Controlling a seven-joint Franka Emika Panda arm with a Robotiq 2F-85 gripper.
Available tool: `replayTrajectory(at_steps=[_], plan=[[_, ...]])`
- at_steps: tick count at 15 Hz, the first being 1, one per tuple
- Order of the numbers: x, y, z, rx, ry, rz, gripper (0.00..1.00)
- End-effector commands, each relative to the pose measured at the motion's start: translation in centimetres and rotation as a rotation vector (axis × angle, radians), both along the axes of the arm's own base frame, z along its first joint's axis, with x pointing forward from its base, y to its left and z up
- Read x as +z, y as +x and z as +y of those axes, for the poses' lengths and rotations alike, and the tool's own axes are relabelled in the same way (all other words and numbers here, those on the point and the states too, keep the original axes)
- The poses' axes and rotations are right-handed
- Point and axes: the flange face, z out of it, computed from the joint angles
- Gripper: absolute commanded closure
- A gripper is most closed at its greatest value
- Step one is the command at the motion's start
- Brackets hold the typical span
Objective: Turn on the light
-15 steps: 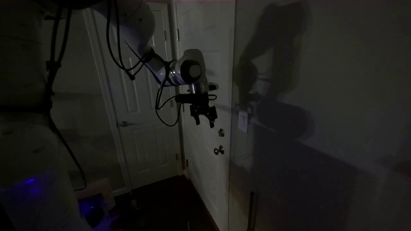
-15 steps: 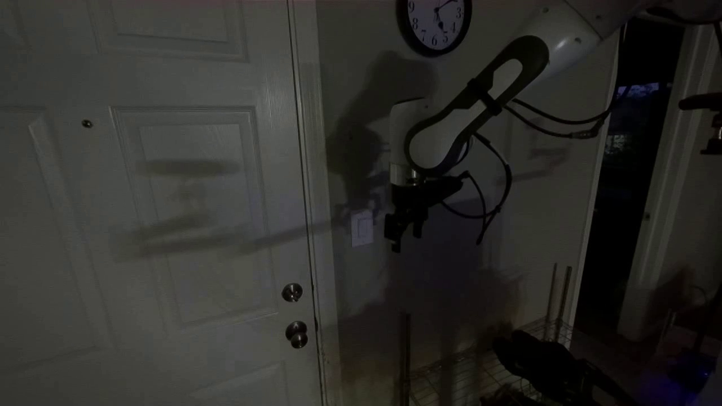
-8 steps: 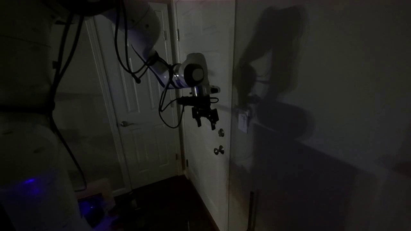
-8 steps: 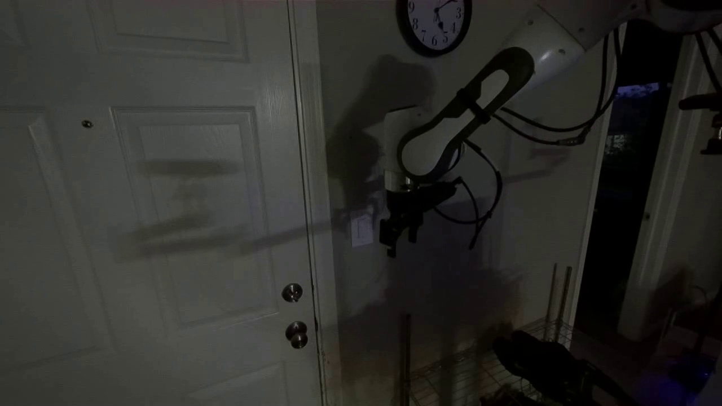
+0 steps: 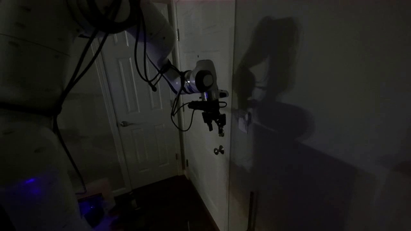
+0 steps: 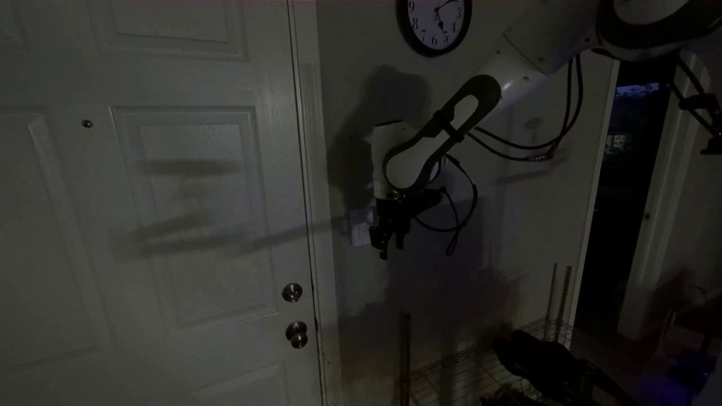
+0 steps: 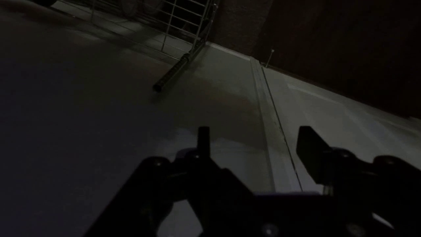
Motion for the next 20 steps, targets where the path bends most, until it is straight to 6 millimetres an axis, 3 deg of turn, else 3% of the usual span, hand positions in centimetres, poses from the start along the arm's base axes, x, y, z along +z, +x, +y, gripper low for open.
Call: replayTrajectory(at_steps=[1, 7, 11, 20], plan=[[-0.4, 2.2, -0.3, -0.059, -0.036, -0.096, 0.60], [-0.4, 4.5, -0.3, -0.141, -0.073, -0.281, 0.98], [0.2, 5.2, -0.1, -0.205, -0.103, -0.404, 1.00], [0.1, 5.6, 0.9, -0.266, -0.128, -0.496, 0.98]])
